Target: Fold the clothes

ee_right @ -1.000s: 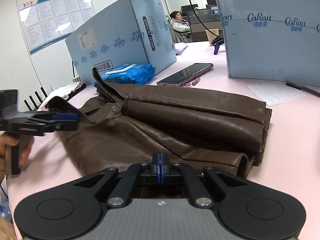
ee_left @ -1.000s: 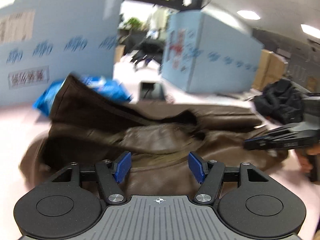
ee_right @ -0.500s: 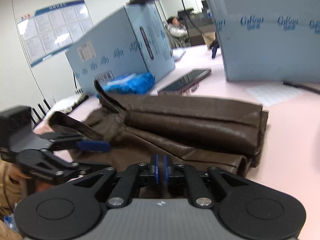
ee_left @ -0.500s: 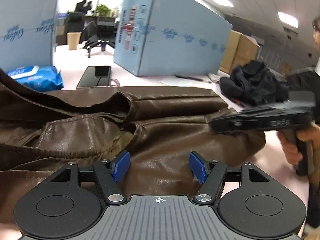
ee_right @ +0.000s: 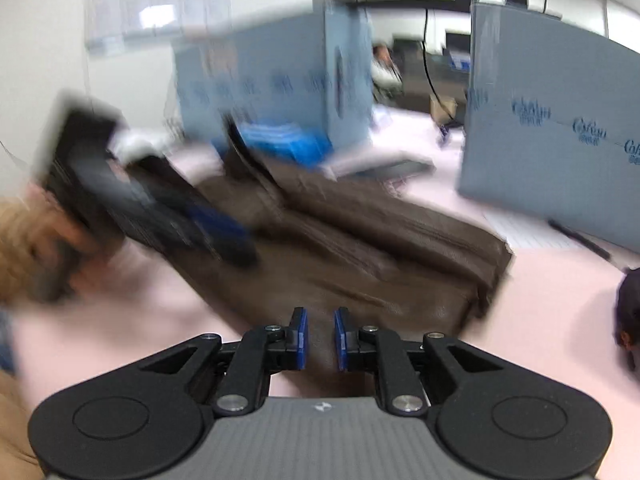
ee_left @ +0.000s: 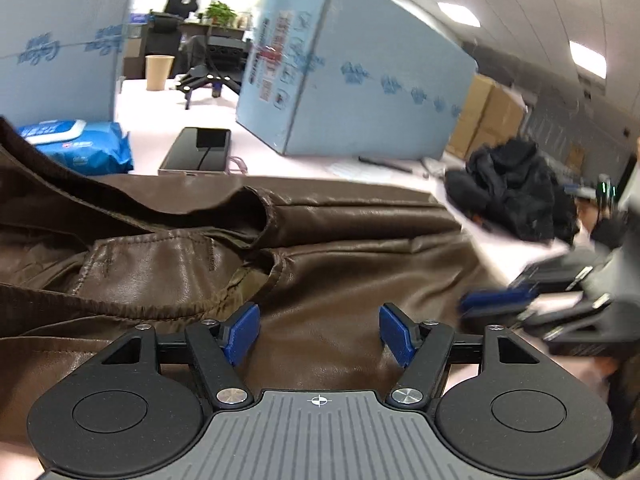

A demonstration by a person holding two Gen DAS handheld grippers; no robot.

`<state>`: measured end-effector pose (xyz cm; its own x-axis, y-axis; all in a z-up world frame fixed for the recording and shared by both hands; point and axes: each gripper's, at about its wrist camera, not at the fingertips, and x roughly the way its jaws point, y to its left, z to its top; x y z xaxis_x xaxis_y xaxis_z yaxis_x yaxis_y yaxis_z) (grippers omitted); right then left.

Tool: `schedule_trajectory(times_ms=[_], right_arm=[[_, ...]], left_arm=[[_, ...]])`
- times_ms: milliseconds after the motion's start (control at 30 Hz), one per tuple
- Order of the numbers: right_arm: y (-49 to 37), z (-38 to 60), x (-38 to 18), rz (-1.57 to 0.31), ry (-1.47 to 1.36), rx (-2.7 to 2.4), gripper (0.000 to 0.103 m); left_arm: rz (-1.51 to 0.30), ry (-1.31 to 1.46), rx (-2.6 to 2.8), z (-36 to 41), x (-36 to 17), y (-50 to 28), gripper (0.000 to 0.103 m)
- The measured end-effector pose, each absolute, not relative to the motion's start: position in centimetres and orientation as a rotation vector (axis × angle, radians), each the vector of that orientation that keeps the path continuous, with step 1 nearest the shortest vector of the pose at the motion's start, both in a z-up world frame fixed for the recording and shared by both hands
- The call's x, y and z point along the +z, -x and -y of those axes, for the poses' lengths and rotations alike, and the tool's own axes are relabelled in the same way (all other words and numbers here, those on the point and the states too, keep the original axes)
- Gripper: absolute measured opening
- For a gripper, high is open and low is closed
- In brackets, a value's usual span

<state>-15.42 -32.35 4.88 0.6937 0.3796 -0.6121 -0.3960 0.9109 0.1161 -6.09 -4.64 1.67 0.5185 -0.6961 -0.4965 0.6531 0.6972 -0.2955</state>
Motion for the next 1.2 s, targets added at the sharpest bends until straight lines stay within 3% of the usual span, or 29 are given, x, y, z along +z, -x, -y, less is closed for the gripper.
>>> schedule_trajectory(times_ms=[200, 800, 1200], right_arm=[[15.3, 32.2, 6.1, -0.669, 0.017, 0.445, 0.017], [15.8, 31.6, 8.2, -0.571, 0.013, 0.453, 0.017], [16.3, 19.4, 8.4, -0.474, 0.335, 0.74, 0.017]], left_arm=[[-0.521, 0.111, -0.811, 2.0, 3.4, 7.0, 0.068], [-0.444, 0.18, -0.849, -0.5, 4.5, 8.2, 0.068], [-0.344, 0.426, -0.54, -10.5, 6.9, 6.6, 0.069]])
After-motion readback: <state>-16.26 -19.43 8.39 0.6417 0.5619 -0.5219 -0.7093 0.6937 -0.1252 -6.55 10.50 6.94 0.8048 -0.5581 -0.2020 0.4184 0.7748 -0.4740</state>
